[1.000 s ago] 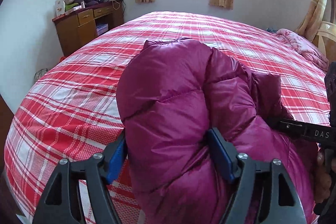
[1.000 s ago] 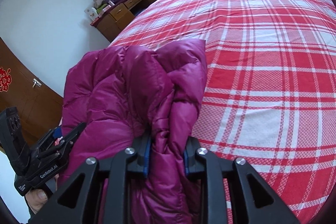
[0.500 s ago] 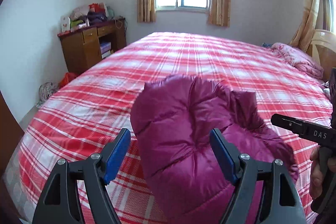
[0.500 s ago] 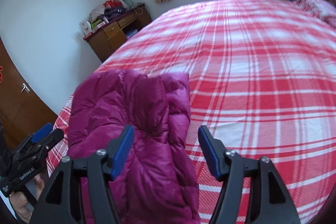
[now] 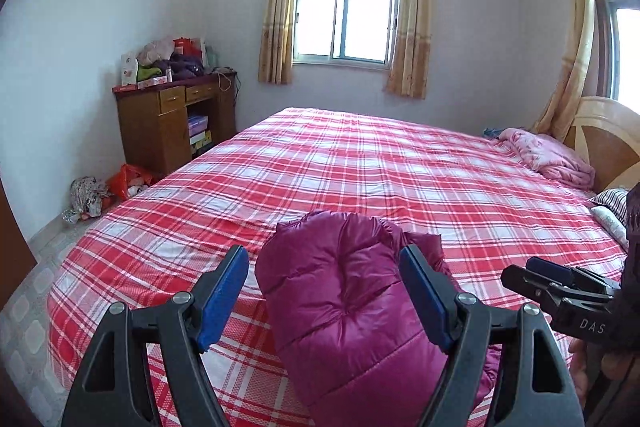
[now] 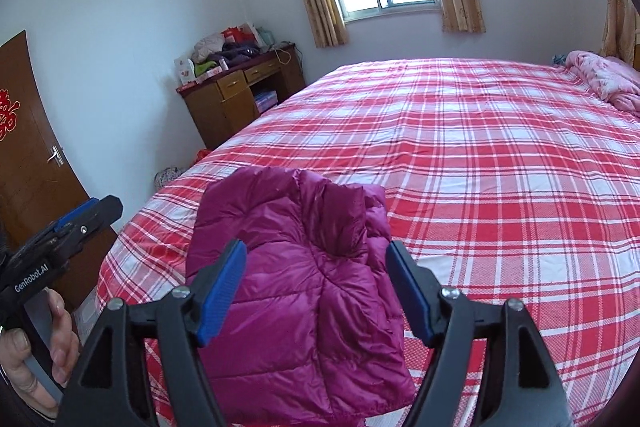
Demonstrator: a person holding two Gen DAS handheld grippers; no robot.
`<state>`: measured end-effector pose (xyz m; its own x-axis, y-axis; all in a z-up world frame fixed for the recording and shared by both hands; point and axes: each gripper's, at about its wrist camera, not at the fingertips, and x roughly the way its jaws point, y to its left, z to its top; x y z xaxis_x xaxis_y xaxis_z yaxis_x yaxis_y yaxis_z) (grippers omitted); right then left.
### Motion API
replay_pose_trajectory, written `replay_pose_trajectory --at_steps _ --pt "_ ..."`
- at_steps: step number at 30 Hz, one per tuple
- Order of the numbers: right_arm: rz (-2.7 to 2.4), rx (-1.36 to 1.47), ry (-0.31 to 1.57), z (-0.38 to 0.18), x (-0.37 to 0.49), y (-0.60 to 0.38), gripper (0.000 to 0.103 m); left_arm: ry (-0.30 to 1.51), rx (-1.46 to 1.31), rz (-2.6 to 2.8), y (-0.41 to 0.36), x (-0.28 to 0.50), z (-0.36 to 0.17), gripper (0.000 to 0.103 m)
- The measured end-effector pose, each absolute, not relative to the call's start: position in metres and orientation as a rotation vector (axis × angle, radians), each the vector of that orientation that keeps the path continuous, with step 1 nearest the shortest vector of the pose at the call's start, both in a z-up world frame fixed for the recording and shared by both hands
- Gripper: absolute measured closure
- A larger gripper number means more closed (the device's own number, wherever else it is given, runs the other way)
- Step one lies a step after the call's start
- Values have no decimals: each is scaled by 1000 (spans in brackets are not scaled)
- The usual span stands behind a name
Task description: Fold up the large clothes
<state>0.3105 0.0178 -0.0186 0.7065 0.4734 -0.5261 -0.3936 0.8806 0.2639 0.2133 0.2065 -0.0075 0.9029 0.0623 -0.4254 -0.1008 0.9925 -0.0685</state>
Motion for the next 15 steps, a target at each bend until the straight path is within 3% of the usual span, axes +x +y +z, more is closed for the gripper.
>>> replay_pose_trajectory --at_steps 15 --pt "494 122 580 -3 290 23 23 393 -91 70 207 197 6 24"
